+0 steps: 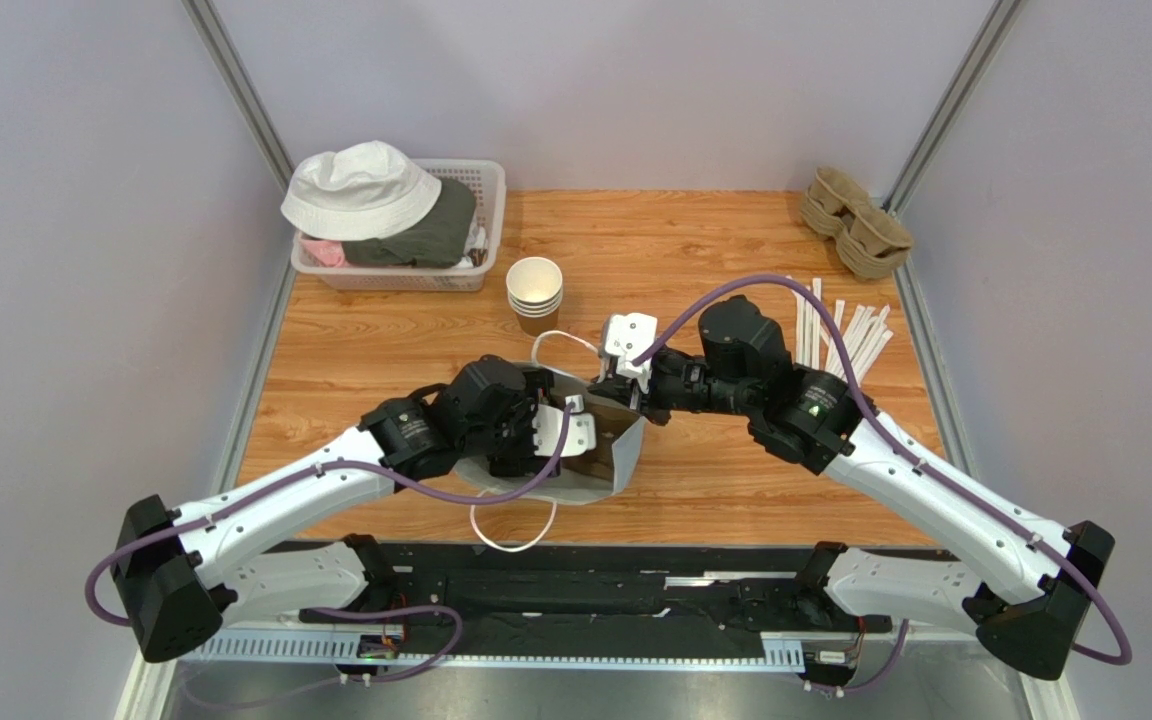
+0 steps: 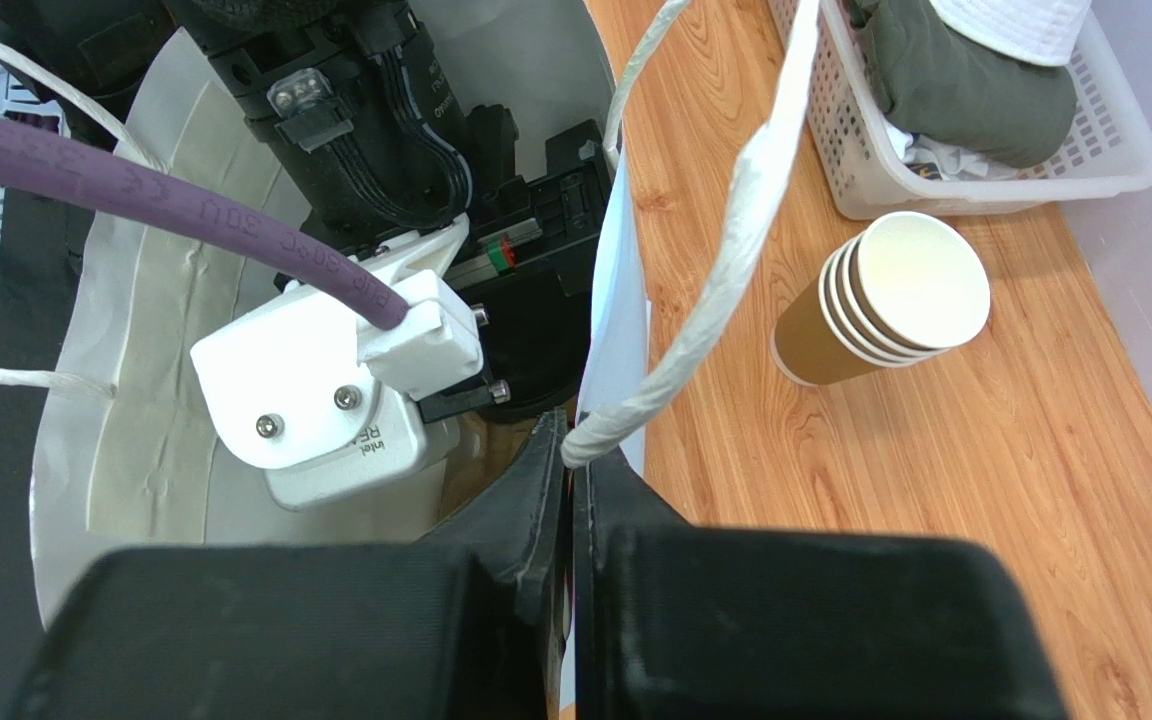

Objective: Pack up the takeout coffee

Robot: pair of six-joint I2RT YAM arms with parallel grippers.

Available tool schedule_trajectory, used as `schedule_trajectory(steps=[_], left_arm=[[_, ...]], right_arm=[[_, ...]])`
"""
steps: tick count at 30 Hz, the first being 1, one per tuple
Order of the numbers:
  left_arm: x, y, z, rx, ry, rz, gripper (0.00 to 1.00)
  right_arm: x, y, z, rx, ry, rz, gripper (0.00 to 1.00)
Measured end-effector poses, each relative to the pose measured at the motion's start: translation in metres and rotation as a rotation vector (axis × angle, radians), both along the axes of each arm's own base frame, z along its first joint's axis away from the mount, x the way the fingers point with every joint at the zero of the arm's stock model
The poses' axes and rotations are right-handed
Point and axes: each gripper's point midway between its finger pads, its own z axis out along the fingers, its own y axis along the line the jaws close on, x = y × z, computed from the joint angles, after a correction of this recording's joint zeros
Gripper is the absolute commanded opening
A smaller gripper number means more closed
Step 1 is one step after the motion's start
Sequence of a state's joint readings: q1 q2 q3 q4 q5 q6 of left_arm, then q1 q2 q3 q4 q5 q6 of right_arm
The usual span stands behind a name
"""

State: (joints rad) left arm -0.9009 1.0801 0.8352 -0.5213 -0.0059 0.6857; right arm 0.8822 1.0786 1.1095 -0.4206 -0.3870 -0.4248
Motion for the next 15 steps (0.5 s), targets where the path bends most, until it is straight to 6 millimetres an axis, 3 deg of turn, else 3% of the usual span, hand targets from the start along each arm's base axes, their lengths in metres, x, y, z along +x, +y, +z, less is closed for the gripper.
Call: schedule_trajectory(steps=[15], left_arm=[[-0.0103, 0.0083, 0.002, 0.0, -0.041, -0.021, 0.0]], right_arm=[[-0.0036, 0.0023, 0.0018, -0.002, -0.037, 0.048, 0.0]])
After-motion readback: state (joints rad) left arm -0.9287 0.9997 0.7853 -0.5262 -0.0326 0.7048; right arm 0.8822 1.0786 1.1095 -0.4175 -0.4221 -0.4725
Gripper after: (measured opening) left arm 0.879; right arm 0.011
